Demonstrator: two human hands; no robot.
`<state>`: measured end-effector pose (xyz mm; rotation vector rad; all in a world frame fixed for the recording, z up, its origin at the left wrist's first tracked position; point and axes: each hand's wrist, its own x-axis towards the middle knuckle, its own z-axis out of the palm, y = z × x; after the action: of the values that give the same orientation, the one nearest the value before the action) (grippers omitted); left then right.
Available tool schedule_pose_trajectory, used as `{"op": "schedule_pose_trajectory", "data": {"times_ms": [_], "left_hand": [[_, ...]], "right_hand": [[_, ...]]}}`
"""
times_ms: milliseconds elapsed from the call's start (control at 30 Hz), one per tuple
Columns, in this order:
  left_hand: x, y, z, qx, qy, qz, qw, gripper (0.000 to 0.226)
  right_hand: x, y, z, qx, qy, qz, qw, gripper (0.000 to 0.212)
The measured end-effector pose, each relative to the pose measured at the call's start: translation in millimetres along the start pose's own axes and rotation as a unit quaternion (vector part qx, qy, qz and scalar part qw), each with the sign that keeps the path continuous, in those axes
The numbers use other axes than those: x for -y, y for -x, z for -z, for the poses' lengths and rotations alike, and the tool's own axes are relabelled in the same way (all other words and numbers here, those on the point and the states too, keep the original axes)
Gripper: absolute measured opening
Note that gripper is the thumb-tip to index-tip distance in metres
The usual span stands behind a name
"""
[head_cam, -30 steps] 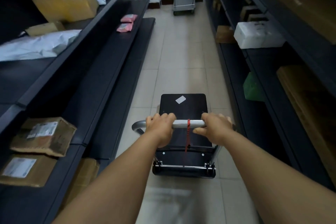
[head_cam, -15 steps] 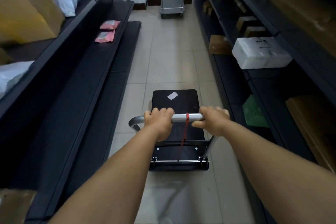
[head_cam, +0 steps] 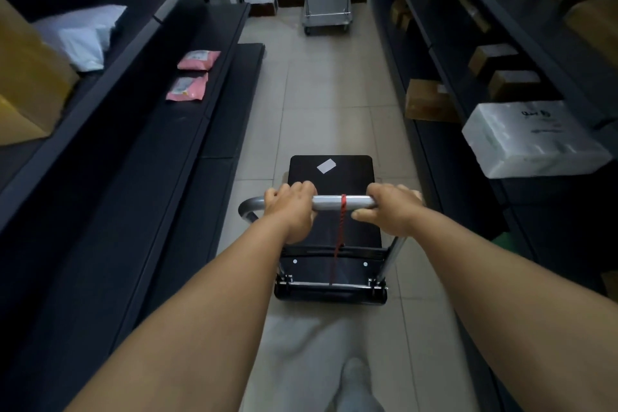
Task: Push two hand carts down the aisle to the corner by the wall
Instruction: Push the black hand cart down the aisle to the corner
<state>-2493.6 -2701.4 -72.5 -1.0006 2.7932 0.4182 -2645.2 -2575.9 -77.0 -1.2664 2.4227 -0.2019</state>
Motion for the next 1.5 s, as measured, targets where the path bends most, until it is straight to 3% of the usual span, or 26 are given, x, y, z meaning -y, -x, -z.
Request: {"op": "schedule_pose_trajectory", "data": {"times_ms": [300,600,967,1500], "left_hand": [[21.4,-158.7,50.1,0.01,-0.021,0.03,0.999,0.018],[42.7,-336.8,88.0,-0.014,-0.007,0.015,1.0,0.019],[67.1,-524.2,140.2,0.011,-0.007,-0.002,1.0,0.021],[103.0,-777.3,215.3,0.014,0.013,0.053,0.998,0.016]], "right_hand": [[-11.5,-167.1,53.9,0.01,-0.005,0.024,1.0,0.03],[-26.8,-338.6,111.6,-0.001,0.027,0.009,1.0,0.031],[-43.9,-521.1,176.8,0.002,0.03,0.012,0.999,0.032],[-59.9,-796.0,264.0,0.017,0.01,0.071,0.997,0.034]]}}
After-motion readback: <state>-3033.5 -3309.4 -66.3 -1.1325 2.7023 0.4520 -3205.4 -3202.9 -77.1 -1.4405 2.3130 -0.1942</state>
